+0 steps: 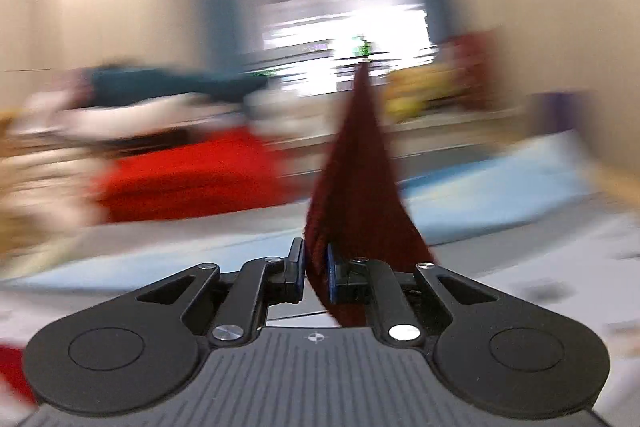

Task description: Fold small clothes

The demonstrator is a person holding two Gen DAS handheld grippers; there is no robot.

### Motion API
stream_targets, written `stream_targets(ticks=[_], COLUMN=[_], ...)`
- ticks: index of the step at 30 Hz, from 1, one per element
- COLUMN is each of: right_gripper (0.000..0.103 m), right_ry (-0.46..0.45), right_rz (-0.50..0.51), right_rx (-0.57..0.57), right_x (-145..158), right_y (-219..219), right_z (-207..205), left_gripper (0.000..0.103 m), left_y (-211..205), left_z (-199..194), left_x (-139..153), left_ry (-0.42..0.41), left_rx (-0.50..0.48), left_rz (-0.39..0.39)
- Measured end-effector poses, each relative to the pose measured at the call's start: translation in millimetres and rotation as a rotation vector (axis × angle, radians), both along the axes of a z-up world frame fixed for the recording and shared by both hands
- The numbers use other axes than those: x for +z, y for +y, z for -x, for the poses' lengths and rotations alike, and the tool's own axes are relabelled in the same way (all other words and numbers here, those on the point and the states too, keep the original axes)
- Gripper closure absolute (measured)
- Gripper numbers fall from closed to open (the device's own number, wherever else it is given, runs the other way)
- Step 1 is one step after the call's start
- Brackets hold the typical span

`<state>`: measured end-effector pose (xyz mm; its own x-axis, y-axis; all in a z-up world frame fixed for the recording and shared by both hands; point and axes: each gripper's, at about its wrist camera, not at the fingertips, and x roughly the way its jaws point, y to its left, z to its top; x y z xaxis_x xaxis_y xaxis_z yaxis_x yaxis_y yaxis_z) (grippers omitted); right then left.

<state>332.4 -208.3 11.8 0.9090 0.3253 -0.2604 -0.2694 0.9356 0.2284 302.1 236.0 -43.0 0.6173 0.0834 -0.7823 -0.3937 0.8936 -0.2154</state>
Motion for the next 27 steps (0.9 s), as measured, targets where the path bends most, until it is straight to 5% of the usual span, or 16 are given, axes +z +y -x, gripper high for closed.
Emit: stream_targets(ticks=[3, 6, 10, 13, 16, 20, 23, 27], right_gripper=[0.072, 0.064, 0.064, 0.059, 0.057, 0.055, 0.055, 0.056], right_ry=[0.181, 0.381, 0.532, 0.616, 0.599, 0.659, 0.785, 0.84], right_rz=[-0.122, -0.127, -0.085, -0.221, -0.271, -0.208, -0.307, -0.395], right_rx=[0.327, 0.367, 0.179, 0.007, -0.09, -0.193, -0.217, -0.274], right_x=[-20.6, -47.1, -45.1, -40.6, -48.4, -89.5, -125.7, -146.8], right_y=[63.0, 90.3, 76.0, 36.9, 1.0, -22.4, -40.0, -56.8], right_z=[7.1, 12.3, 13.7, 12.6, 17.8, 2.5, -20.0, -35.6], left_gripper=[0.07, 0.07, 0.07, 0.07, 0.07, 0.07, 0.07, 0.07], left_y=[1.7, 2.2, -0.9, -2.3, -8.6, -21.9, -27.0, -31.9], left_z=[-1.3, -2.2, -5.1, -6.6, -9.2, -13.2, -16.3, -20.9], left_x=[2.1, 0.4, -3.3, -7.0, -12.0, -13.4, -15.9, -20.6], left_ry=[-0.006, -0.003, 0.003, 0.001, 0.014, 0.019, 0.024, 0.035], left_rx=[0.011, 0.015, 0.006, 0.01, 0.002, -0.03, -0.034, -0.035], left_rz=[0.037, 0.072, 0.088, 0.106, 0.104, 0.073, 0.049, 0.044])
